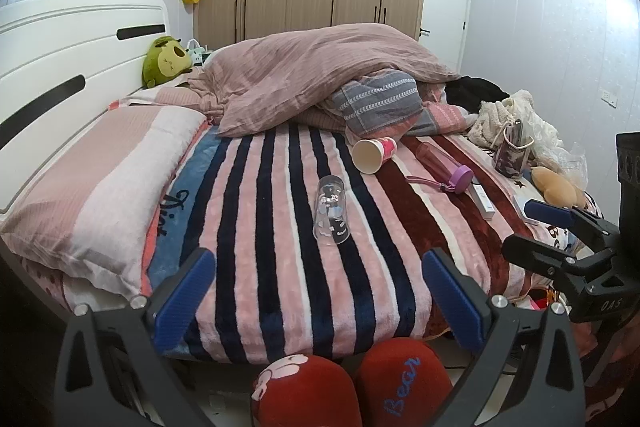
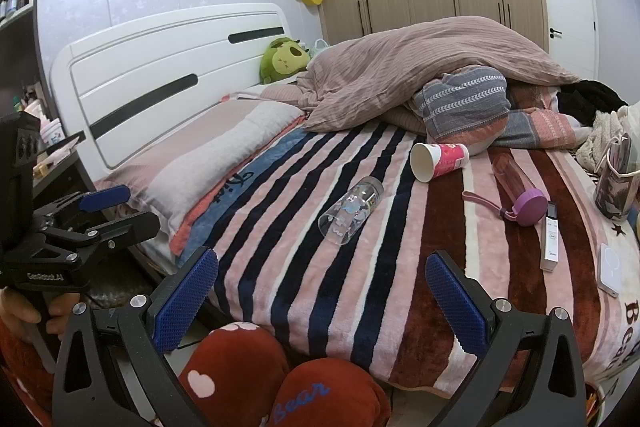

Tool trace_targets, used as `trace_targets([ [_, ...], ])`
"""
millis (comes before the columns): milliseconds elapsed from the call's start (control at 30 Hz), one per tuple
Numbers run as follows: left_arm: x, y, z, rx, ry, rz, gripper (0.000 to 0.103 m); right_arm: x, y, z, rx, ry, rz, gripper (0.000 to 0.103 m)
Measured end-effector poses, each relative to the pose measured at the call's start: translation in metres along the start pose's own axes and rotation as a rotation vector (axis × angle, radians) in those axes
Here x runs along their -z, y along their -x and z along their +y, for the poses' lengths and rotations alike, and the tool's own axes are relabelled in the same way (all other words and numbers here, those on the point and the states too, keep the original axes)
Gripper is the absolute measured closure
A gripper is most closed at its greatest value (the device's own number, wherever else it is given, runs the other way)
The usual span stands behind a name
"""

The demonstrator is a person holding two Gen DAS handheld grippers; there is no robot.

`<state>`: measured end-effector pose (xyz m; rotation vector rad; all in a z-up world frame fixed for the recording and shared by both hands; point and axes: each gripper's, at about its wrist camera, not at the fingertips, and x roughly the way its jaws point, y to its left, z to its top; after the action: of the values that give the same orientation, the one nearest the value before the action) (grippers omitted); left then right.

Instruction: Flip cup upside down

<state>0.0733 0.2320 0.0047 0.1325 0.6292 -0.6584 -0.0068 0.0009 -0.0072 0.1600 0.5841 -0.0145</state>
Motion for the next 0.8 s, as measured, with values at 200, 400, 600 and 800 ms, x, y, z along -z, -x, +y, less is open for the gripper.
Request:
trace_targets([
  [200, 0.0, -0.001, 0.0, 0.001, 0.001, 0.001, 0.001, 0.0, 0.0, 0.0, 0.0, 0.0, 0.001, 0.0],
  [400, -0.001, -0.001, 0.0, 0.001, 0.001, 0.002, 0.001, 0.001, 0.0, -0.001, 0.0, 0.001, 0.003, 0.0],
  [600, -0.003, -0.002, 0.002, 0.0, -0.001, 0.001, 0.001, 0.002, -0.001, -0.001, 0.001, 0.001, 0.003, 0.0],
  [800, 0.006, -0.018, 0.004, 0.001, 0.002, 0.01, 0.001, 0.005, -0.004, -0.003, -0.005, -0.007, 0.006, 0.0],
])
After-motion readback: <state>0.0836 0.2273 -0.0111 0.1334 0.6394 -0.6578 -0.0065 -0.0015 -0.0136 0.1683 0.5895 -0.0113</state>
